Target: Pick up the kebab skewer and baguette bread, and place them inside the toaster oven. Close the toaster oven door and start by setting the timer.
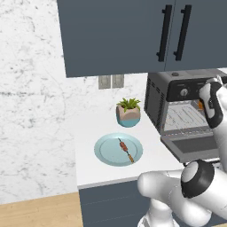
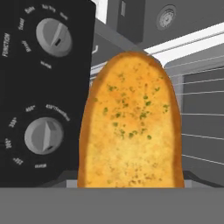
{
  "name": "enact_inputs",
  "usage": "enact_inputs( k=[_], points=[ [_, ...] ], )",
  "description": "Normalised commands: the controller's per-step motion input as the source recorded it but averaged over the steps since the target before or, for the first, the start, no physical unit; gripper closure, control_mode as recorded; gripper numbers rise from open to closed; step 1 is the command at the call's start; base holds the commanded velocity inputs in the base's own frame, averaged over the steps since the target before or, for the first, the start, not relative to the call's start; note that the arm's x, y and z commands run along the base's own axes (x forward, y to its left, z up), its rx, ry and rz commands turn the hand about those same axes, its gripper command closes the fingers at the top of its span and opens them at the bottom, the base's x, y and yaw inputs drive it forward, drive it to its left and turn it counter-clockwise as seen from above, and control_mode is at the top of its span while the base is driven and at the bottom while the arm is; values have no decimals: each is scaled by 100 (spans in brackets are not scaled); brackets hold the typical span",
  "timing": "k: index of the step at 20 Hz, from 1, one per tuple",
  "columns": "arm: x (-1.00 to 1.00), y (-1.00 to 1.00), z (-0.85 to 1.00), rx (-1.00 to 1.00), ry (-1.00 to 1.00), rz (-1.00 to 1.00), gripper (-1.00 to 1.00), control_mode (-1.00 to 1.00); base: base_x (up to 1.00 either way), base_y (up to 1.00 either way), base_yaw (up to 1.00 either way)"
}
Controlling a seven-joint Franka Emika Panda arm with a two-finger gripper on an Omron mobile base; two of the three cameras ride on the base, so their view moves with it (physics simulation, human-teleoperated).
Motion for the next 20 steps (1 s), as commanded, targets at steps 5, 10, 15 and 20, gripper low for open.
enact_inputs(
  k=[5, 10, 15, 20],
  points=[
    [17, 0, -8, 0, 11, 0, 100, -100, 0, 0, 0],
    [2, 3, -20, 0, 5, 0, 100, -100, 0, 0, 0],
    [0, 12, -24, 0, 0, 0, 100, -100, 0, 0, 0],
    [1, 6, -18, 0, 0, 0, 100, -100, 0, 0, 0]
  ],
)
